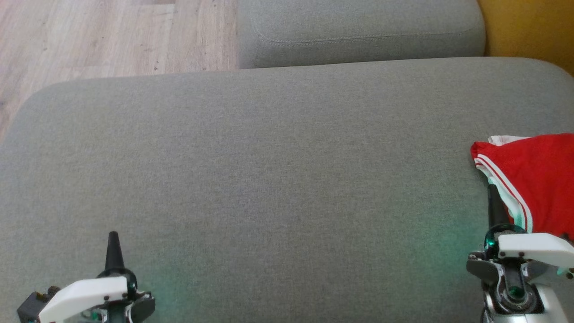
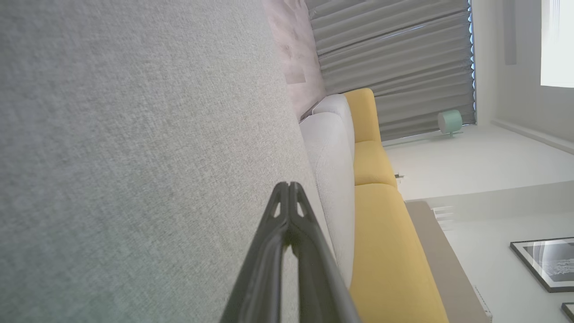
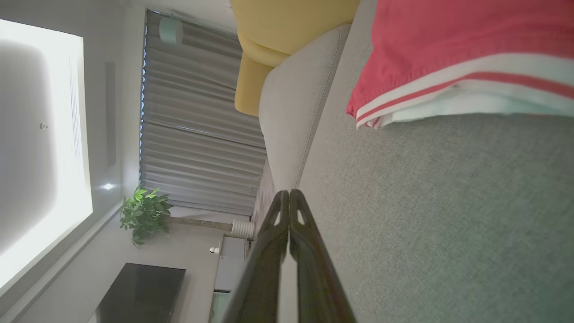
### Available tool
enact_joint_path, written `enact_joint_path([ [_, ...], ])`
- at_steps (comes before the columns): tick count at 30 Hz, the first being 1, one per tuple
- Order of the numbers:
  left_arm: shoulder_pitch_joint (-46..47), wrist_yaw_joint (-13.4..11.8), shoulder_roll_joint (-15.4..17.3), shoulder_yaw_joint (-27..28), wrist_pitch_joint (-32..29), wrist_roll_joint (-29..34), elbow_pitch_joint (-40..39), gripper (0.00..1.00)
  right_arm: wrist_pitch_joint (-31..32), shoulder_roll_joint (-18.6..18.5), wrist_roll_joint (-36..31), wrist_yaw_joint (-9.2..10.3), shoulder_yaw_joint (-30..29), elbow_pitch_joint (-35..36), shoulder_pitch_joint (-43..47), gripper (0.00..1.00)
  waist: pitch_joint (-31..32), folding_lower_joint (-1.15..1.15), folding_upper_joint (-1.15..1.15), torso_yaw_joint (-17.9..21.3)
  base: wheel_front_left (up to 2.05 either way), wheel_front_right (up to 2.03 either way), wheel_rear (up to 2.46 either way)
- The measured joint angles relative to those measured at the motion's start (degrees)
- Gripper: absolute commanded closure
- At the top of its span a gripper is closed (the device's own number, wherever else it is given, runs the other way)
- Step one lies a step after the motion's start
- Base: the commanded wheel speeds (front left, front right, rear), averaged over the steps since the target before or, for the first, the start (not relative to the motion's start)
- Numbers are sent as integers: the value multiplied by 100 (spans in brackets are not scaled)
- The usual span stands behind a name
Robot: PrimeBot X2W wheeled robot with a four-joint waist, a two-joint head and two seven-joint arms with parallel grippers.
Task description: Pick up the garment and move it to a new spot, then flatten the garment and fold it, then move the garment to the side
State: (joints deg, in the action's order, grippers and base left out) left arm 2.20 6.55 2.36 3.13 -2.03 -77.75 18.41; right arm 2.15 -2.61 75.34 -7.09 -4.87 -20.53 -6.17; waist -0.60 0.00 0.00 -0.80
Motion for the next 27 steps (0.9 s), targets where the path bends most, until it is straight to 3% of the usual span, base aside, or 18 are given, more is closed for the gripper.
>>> enact_joint_path([
  [27,131,54,1,100,-404,-1412,-227,100,400,1,1644,0,-281,422,121,100,43,0,0,80,0,0,0],
])
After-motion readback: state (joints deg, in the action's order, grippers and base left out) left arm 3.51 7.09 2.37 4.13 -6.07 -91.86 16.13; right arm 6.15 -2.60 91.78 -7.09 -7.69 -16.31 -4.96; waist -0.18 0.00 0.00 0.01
